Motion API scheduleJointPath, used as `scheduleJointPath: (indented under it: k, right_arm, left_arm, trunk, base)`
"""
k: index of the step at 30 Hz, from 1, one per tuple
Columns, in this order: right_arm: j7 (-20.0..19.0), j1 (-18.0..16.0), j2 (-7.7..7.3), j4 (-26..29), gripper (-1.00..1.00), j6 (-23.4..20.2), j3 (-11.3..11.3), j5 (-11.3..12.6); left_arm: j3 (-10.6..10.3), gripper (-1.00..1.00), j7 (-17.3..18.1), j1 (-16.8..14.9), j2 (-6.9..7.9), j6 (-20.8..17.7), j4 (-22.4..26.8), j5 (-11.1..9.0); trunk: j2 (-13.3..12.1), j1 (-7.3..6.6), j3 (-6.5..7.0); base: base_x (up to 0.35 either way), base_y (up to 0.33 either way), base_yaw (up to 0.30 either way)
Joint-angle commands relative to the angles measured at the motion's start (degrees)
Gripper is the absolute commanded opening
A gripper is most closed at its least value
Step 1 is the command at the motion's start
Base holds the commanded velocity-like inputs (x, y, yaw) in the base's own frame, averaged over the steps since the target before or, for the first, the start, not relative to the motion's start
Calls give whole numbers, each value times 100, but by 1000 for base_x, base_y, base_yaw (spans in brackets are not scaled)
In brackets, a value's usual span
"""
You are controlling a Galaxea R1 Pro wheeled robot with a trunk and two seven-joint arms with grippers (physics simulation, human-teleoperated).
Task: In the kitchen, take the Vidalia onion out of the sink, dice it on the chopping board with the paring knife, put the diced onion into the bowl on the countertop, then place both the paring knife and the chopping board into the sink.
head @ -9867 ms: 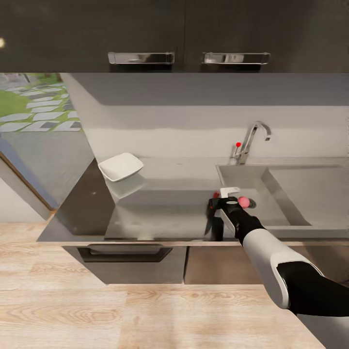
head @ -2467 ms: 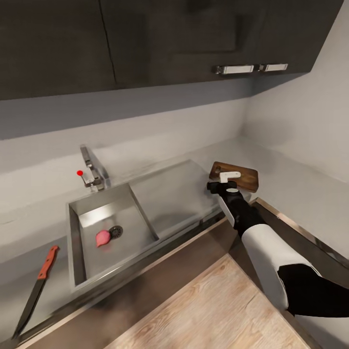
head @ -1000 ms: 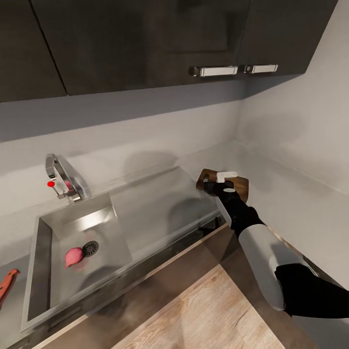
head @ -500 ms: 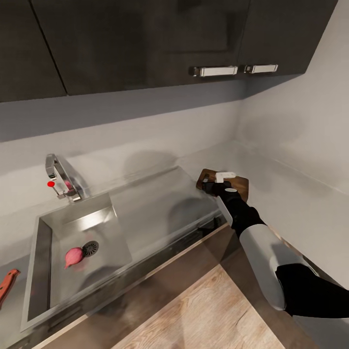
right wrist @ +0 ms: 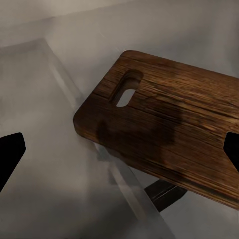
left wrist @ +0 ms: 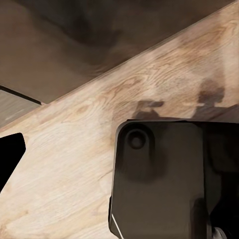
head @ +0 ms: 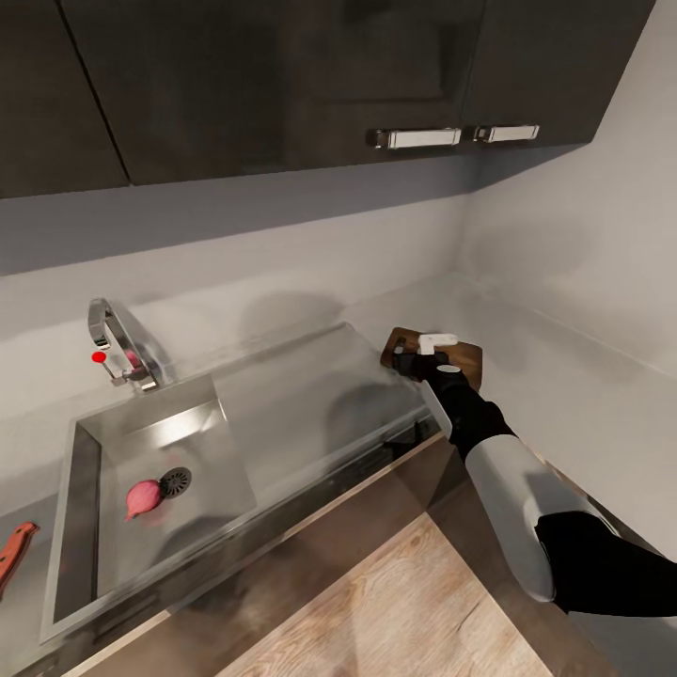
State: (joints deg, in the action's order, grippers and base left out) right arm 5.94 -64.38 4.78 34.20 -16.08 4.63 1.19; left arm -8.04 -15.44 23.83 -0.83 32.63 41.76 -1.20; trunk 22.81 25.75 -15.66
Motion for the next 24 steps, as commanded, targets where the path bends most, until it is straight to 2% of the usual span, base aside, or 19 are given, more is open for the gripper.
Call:
scheduleJointPath:
  k: [1, 24]
  right_arm:
    - [39, -2, -1, 8, 100, -36, 29, 13]
    - [39, -4, 5, 3, 100, -31, 29, 13]
  left_arm:
    - [-22, 100, -38, 1, 4, 6, 7, -12]
    - [-22, 100, -38, -1, 4, -2, 7, -12]
  trunk:
    - [11, 4, -10]
    - [11, 4, -10]
  base:
    - [0, 0, 0]
    - [2, -9, 0]
